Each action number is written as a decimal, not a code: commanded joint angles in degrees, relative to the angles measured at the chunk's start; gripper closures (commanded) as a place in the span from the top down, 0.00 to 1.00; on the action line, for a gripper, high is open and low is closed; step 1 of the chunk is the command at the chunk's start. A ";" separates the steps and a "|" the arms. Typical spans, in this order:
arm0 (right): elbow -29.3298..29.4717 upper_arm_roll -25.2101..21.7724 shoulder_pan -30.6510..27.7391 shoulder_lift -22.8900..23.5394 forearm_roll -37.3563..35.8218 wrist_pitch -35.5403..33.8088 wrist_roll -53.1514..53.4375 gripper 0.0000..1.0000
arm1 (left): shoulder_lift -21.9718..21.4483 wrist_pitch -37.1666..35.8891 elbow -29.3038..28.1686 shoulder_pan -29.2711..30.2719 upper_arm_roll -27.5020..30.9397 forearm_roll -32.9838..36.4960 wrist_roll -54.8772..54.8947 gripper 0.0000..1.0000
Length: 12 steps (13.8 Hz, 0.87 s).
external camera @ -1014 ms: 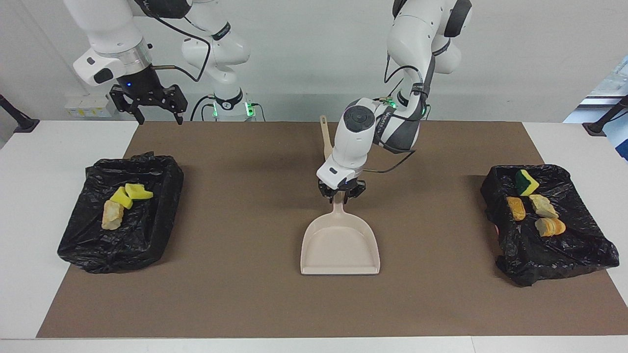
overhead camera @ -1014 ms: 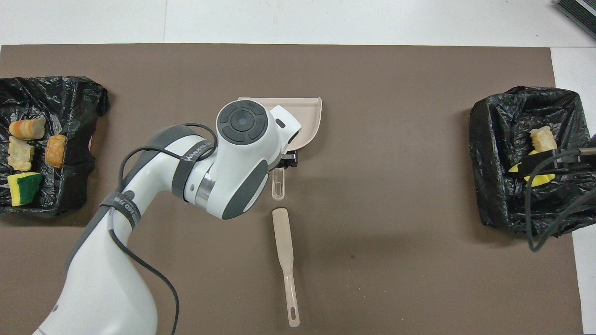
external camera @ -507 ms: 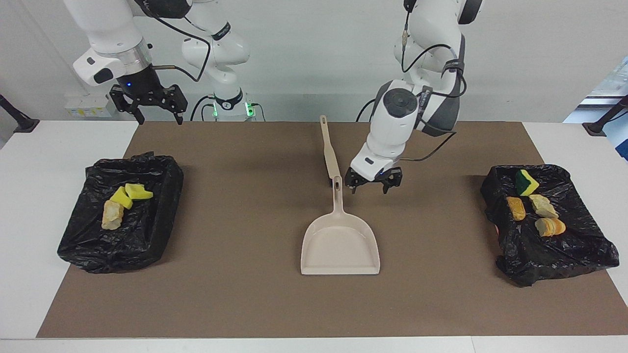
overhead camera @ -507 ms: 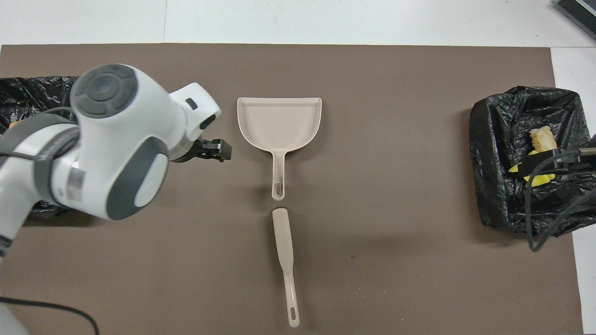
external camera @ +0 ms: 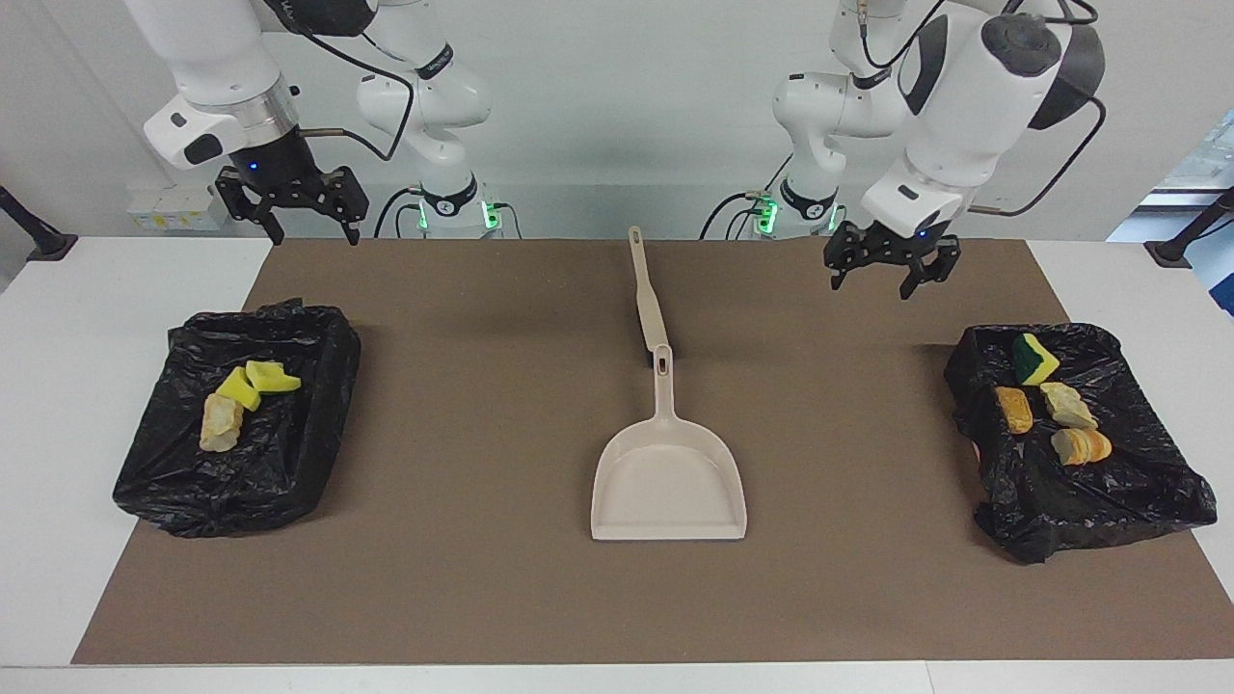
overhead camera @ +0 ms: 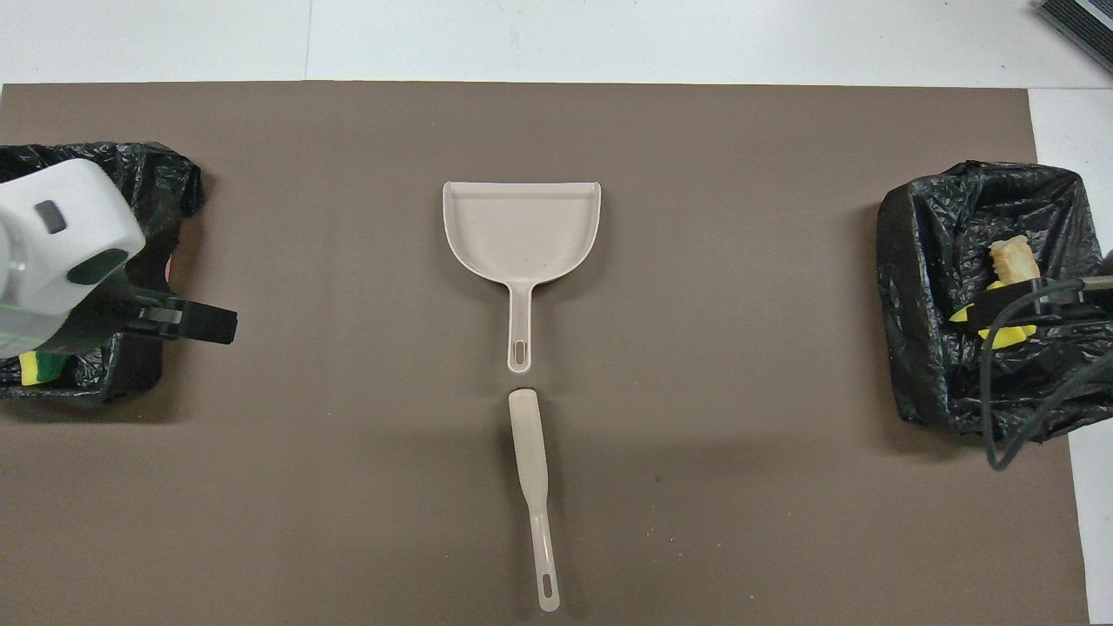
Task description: Sweep and dump trash in bin
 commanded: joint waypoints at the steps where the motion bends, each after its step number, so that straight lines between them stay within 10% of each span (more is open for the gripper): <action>1: -1.07 0.01 -0.30 -1.19 0.88 -0.42 0.74 1.00 | 0.79 -6.04 6.58 2.25 0.37 2.05 5.16 1.00; 8: -1.07 0.10 -0.21 -1.19 0.88 -0.42 0.65 1.00 | 8.43 -14.67 20.75 2.88 1.69 2.68 8.34 1.00; 12: -1.07 0.10 -0.21 -1.19 0.88 -0.42 0.74 1.00 | 4.59 -13.80 16.21 2.88 2.04 2.51 7.82 1.00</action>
